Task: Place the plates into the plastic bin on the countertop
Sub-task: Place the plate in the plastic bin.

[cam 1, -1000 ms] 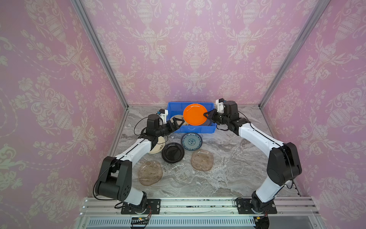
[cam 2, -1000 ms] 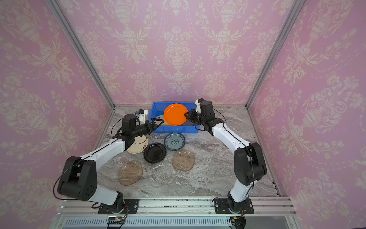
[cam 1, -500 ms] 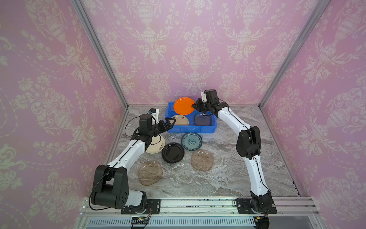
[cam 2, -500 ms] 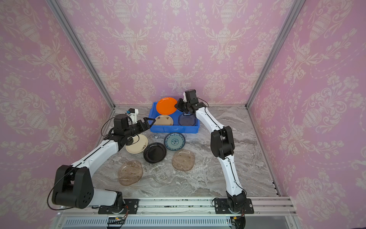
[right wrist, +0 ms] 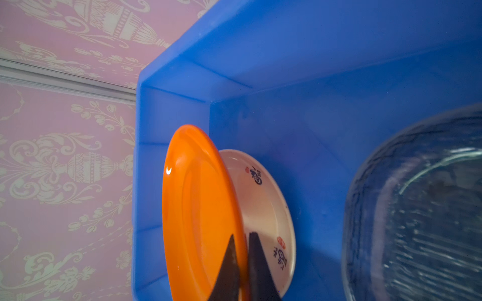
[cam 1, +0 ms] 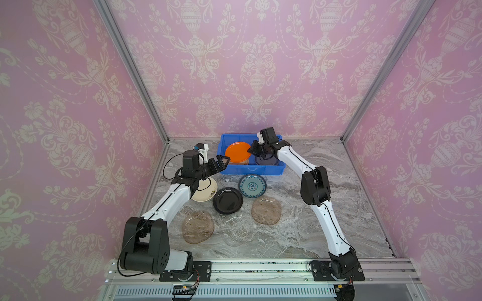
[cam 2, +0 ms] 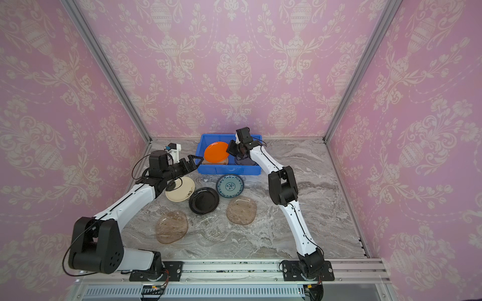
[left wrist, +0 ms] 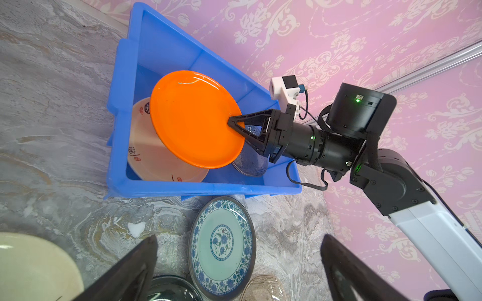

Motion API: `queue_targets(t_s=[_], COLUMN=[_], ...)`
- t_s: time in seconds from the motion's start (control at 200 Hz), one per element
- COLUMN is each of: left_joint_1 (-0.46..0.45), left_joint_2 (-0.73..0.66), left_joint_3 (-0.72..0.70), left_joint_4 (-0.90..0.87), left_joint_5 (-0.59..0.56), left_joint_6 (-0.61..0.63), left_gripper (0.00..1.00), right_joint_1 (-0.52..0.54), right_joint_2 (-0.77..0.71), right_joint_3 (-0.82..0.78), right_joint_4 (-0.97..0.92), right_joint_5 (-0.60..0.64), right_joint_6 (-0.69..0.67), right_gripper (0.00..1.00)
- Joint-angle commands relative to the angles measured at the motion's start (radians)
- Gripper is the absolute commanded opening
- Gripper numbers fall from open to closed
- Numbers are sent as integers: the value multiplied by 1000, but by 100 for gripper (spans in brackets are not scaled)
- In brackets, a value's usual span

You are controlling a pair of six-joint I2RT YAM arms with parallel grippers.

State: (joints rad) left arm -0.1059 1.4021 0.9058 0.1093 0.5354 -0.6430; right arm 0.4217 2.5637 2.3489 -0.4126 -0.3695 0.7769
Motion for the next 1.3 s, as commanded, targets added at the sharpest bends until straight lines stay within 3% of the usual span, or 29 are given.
queue_targets(t_s=[0.0,0.475,0.926,1.296], left_joint_1=[8,10,9,9], left_joint_2=[-9,5,14,17], left_joint_3=[-14,-19,-18,-18], left_joint_4=[-13,-15,9,22], left_joint_5=[-17,-21,-11,-6], left_joint_6=[30,34,18,12], left_gripper=[99,99,99,99], right_joint_1=[16,33,33,33], right_joint_2=[36,109,63,-26], right_joint_3=[62,128,112,6], right_joint_4=[-3,-42,-84,-72], right_joint_5=[-6,20,73,99], right_joint_6=[-27,-31,-70,-94], right_gripper=[0,0,44,46])
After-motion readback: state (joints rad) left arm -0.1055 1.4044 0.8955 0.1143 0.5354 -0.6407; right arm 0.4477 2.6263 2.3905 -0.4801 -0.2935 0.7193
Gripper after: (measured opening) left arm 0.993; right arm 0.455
